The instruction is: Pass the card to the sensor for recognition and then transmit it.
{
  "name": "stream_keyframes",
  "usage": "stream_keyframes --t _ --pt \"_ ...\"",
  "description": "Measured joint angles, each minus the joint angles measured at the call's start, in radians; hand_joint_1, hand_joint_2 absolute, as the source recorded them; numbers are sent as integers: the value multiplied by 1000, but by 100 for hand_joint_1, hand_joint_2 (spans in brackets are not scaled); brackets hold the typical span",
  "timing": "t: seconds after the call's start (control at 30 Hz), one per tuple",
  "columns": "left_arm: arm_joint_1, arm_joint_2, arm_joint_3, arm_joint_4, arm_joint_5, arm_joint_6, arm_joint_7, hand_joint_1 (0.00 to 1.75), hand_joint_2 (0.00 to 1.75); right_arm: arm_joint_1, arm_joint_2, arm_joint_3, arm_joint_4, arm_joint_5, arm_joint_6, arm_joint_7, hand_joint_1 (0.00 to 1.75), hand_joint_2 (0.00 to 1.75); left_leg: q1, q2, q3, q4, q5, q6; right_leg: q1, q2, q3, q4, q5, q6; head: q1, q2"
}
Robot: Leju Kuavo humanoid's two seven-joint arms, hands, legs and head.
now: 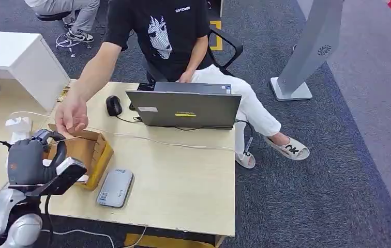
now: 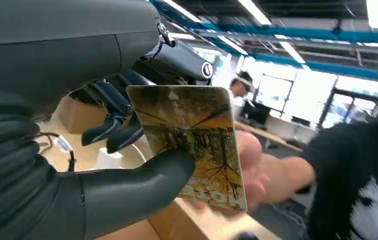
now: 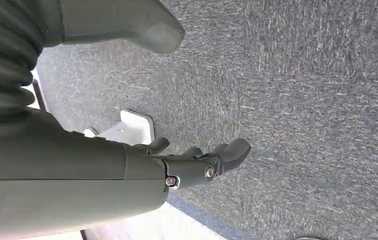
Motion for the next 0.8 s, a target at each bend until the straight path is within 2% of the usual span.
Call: stream_keyframes --t 0.1,0.23,0.4,0.5,0.67,0.8 --pt "32 7 -55 -53 -36 -39 0 175 175 0 0 1 0 -2 0 7 0 175 0 0 0 0 0 0 0 0 0 0 0 0 0 0" --pt "62 29 -135 -105 -62 -53 0 175 175 -1 0 1 0 2 3 2 0 175 0 0 0 0 0 0 0 0 0 0 0 0 0 0" --pt "86 66 -218 -138 -86 -87 10 175 175 -9 0 -2 9 34 10 -24 0 175 0 0 1 0 0 -1 0 0 1 0 0 0 0 0" --pt "94 80 -241 -148 -92 -97 19 175 175 -13 0 -4 14 37 10 -25 0 175 0 0 1 0 0 -1 0 0 1 0 0 0 0 0" --pt "102 123 -267 -148 -204 -145 101 175 175 -25 0 -15 25 55 13 -36 0 175 0 0 0 0 0 -1 0 0 1 0 0 0 0 0" --pt "109 166 -267 -111 -284 -143 163 175 175 -39 0 -37 34 73 17 -48 0 175 0 0 0 0 0 -1 0 0 1 0 0 0 0 0"
